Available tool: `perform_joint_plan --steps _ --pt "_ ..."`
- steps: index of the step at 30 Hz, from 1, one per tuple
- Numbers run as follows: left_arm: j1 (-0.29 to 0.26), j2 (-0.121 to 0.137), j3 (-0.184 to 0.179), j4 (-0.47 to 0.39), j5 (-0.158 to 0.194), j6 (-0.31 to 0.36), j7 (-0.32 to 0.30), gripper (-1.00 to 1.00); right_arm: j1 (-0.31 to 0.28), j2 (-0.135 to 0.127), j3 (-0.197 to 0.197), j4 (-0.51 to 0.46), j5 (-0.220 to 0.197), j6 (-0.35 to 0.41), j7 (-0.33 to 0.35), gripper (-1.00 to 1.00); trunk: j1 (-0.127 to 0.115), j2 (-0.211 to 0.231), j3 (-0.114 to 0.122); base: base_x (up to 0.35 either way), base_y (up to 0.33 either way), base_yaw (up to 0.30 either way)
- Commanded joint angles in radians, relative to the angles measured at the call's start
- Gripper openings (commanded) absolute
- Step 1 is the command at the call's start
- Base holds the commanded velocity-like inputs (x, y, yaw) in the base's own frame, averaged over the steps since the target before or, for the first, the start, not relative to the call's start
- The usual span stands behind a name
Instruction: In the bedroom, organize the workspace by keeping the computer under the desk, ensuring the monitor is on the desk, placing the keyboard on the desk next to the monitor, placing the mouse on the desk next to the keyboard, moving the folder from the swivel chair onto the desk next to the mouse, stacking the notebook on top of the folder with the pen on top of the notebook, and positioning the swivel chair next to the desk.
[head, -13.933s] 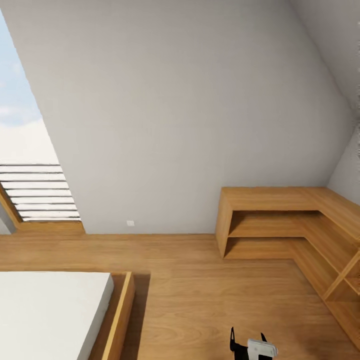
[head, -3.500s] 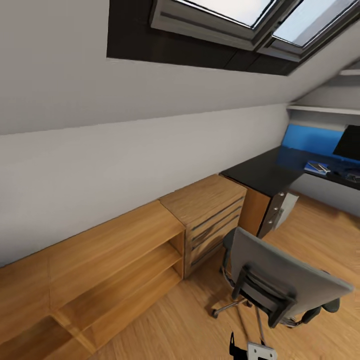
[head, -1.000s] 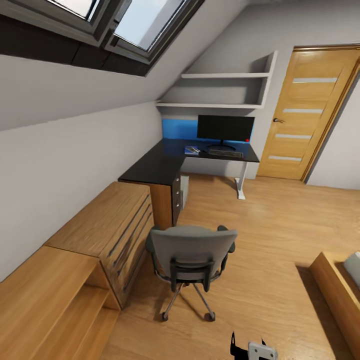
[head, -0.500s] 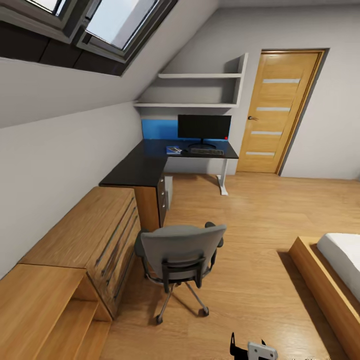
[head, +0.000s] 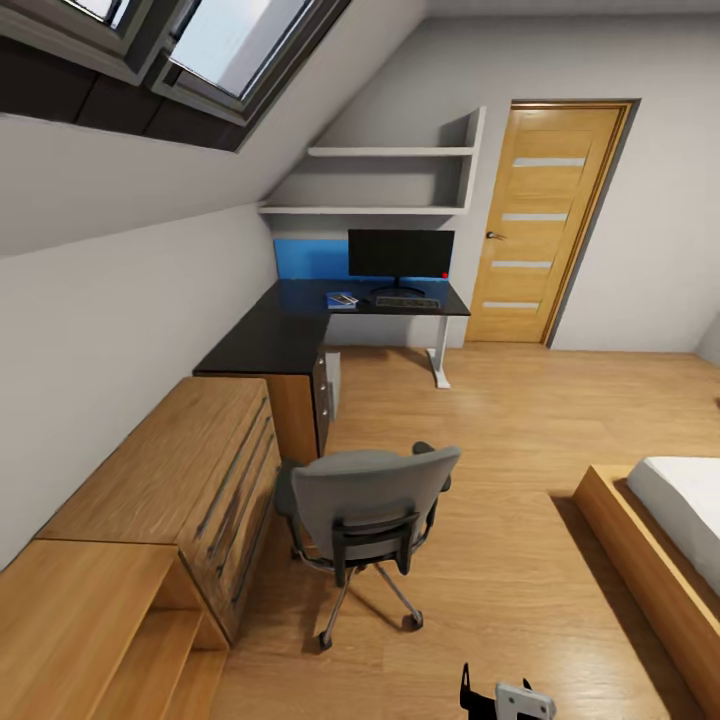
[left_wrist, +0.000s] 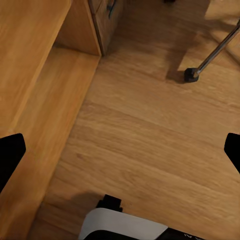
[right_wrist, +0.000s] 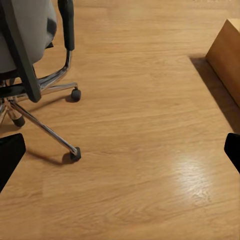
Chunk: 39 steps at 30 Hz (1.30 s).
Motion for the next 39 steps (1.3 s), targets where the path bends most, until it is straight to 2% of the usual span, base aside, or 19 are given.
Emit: perform_joint_plan --steps 1,10,39 --pt "-0.001 0.001 -0.008 -0.004 0.003 -0.003 0.01 1.0 -0.001 0.0 0.009 0.001 -0.008 -0.004 -0.003 1.0 0.001 -0.002 -0.002 0.0 0.073 -0.007" --pt "-0.001 0.001 -0.008 -0.004 0.003 -0.003 0.01 1.0 -0.001 -0.003 0.009 0.0 -0.008 -0.006 -0.003 1.0 0.001 -0.002 -0.002 0.0 0.161 -0.003" --pt "-0.001 0.001 -0.008 -0.006 0.001 -0.007 0.011 1.0 -0.001 -0.005 0.008 0.0 -0.008 -0.005 -0.003 1.0 0.001 -0.002 -0.002 -0.027 0.068 0.0"
